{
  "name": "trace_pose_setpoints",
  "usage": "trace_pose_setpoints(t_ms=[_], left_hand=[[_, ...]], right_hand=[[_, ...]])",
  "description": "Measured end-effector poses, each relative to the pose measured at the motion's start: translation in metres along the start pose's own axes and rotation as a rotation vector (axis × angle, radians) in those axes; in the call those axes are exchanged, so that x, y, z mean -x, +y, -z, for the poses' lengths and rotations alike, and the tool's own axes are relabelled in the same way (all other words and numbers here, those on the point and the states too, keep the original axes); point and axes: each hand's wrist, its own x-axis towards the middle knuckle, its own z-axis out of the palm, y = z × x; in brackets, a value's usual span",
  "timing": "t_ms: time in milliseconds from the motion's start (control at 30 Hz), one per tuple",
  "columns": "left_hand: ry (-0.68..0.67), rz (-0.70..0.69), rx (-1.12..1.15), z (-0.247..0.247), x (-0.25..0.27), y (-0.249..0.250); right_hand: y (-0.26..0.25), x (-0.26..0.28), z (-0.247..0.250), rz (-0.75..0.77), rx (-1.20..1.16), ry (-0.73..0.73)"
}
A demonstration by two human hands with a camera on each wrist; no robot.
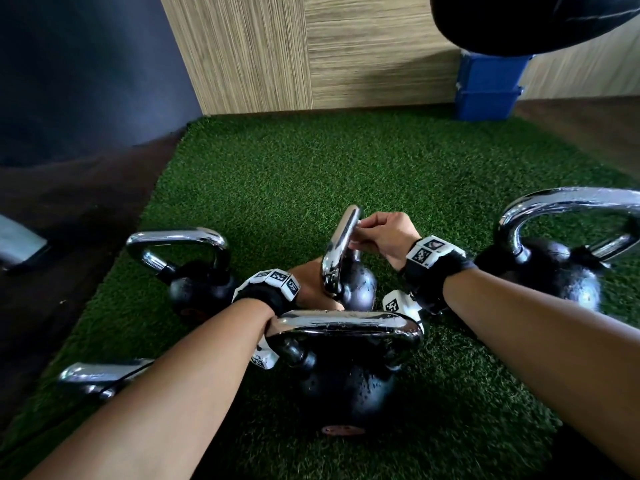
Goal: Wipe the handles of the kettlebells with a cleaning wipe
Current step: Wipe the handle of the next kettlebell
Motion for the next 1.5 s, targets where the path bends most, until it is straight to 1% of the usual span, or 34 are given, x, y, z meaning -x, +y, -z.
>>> trace_pose_setpoints(t_ms=[133, 300, 400, 467, 533, 600, 667, 733, 800, 867, 900, 967, 1033, 1067, 1100, 1133, 1167, 1233, 1267, 1400, 1500], left_hand=[[-0.003, 0.028, 0.025, -0.001, 0.001, -0.001], [0.002, 0.038, -0.033, 0.003, -0.001, -0.007], [0.01, 0.058, -0.09, 0.004, 0.001, -0.007], [0.003, 0.064, -0.115, 0.005, 0.002, -0.005], [-0.005, 0.024, -0.134, 0.006, 0.003, -0.004], [-0.005, 0.018, -0.158, 0.008, 0.005, -0.002], [-0.011, 0.032, -0.217, 0.011, 0.008, 0.0], [-0.046, 0.05, -0.259, 0.016, 0.012, 0.0], [-0.102, 0.102, -0.294, 0.03, 0.016, 0.004], [-0.149, 0.194, -0.424, 0.047, 0.018, 0.015], [-0.123, 0.249, -0.483, 0.058, 0.018, 0.02], [0.02, 0.3, -0.461, 0.077, 0.024, 0.033], [0.169, 0.274, -0.416, 0.091, 0.032, 0.048], [0.202, 0.259, -0.418, 0.096, 0.034, 0.056], [0.188, 0.263, -0.44, 0.097, 0.035, 0.065], [0.146, 0.279, -0.485, 0.095, 0.035, 0.074], [0.105, 0.298, -0.56, 0.093, 0.034, 0.083], [0.079, 0.323, -0.753, 0.088, 0.031, 0.096], [0.083, 0.329, -0.806, 0.086, 0.028, 0.099], [0.112, 0.334, -0.738, 0.085, 0.023, 0.102], [0.113, 0.327, -0.759, 0.088, 0.025, 0.107]], right_hand=[[-0.001, -0.009, 0.001, 0.084, 0.19, 0.127], [-0.002, -0.016, 0.0, 0.086, 0.381, 0.251], [-0.006, -0.019, -0.003, 0.118, 0.547, 0.286], [-0.009, -0.019, -0.006, 0.095, 0.57, 0.286], [-0.008, -0.018, -0.009, 0.047, 0.525, 0.291], [-0.005, -0.015, -0.01, 0.001, 0.516, 0.262], [-0.001, -0.011, -0.011, -0.062, 0.54, 0.192], [0.0, -0.008, -0.01, -0.112, 0.575, 0.134], [-0.003, -0.005, -0.008, -0.155, 0.599, 0.074], [-0.009, -0.002, -0.003, -0.175, 0.625, 0.011], [-0.013, -0.001, 0.0, -0.164, 0.672, 0.001], [-0.023, 0.004, 0.004, -0.084, 0.831, 0.049], [-0.036, 0.006, 0.007, 0.065, 1.015, 0.119], [-0.044, 0.007, 0.006, 0.149, 1.086, 0.122], [-0.051, 0.009, 0.005, 0.227, 1.155, 0.09], [-0.058, 0.011, 0.002, 0.295, 1.239, 0.023], [-0.063, 0.013, -0.002, 0.348, 1.34, -0.064], [-0.07, 0.018, -0.011, 0.425, 1.522, -0.2], [-0.072, 0.019, -0.014, 0.444, 1.578, -0.218], [-0.077, 0.028, -0.022, 0.386, 1.631, -0.178], [-0.084, 0.033, -0.023, 0.362, 1.696, -0.143]])
